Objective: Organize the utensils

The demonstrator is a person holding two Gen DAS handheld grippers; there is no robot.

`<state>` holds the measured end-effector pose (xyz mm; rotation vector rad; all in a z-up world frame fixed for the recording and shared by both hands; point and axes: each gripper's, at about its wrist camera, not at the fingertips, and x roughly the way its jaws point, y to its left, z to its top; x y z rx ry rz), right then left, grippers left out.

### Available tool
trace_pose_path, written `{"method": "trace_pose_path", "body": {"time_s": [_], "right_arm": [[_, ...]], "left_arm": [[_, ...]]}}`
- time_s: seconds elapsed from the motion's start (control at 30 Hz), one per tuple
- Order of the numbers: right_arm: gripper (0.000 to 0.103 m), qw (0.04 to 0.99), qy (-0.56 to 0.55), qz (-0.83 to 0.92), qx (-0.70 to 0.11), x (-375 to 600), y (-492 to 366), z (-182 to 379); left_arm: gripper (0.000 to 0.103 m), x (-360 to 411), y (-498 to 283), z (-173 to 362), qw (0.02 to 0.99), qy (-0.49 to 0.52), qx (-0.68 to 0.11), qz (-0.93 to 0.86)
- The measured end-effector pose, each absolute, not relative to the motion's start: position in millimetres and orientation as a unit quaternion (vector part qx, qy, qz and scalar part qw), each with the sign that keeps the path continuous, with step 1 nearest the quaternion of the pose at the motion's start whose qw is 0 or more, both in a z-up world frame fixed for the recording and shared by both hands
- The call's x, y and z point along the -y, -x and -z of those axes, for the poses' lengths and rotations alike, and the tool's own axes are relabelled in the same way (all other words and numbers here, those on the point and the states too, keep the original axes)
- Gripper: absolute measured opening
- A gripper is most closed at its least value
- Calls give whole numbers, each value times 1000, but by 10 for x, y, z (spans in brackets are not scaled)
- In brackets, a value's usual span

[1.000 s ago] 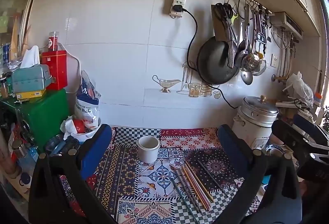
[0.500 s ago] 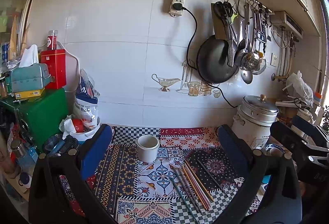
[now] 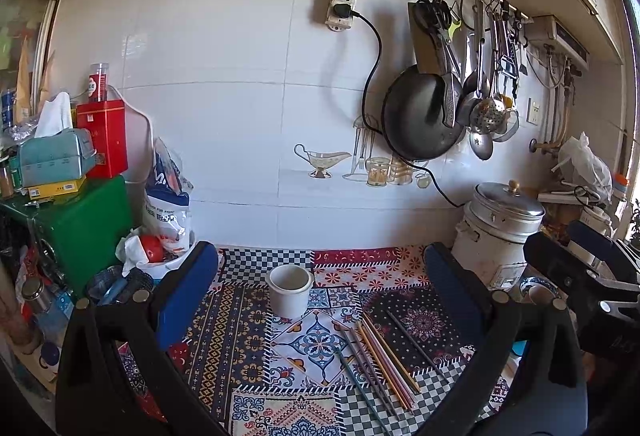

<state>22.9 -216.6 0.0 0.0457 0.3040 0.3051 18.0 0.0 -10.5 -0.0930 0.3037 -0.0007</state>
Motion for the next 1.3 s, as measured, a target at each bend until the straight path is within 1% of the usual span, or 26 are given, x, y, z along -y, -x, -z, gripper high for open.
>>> {"method": "trace_pose_path", "body": {"time_s": [1.3], "right_arm": [[103,977,-21,-152,-150,2148,-289,-6]], "left_arm": [[103,18,-259,83,988,39,-152,0]]}}
